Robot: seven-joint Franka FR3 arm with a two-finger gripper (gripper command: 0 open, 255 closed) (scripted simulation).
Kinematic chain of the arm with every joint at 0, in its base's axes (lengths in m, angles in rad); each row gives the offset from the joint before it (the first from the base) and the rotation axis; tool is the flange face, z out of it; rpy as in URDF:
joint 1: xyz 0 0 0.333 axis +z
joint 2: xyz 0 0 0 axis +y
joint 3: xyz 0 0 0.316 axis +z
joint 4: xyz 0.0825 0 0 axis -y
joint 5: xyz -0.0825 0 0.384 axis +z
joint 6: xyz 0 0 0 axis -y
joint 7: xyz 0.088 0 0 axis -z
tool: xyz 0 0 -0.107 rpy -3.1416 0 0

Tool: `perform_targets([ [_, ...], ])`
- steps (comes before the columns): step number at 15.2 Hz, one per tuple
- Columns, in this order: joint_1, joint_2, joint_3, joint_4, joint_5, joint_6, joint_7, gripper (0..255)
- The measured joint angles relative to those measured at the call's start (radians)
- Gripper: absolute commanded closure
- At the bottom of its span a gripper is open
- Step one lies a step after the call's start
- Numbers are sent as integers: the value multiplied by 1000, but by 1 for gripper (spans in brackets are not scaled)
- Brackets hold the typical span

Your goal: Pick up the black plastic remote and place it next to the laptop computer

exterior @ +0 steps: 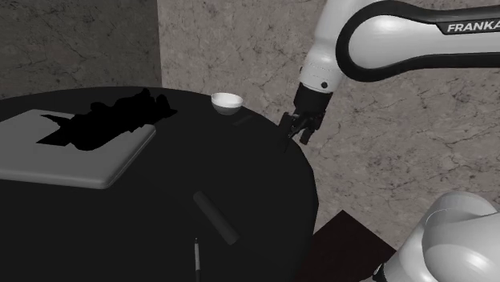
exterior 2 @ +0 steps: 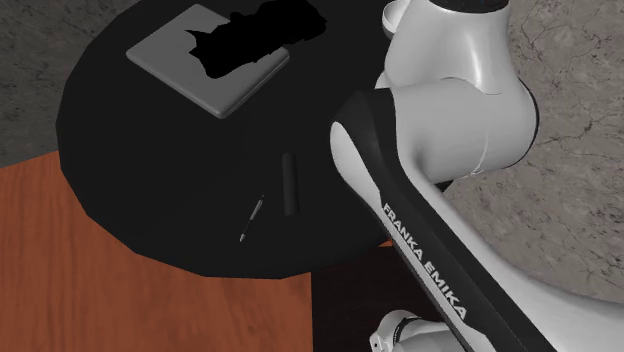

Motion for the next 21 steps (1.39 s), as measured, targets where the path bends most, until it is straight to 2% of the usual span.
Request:
perform_targets([
  [4,20,90,63,-39,39,122,62,0],
  [11,47,281,176,-27,78,293,182,0],
  [17,53,502,262,39,46,439,301,0],
  [21,60,569,284,42,25,500,342,0],
])
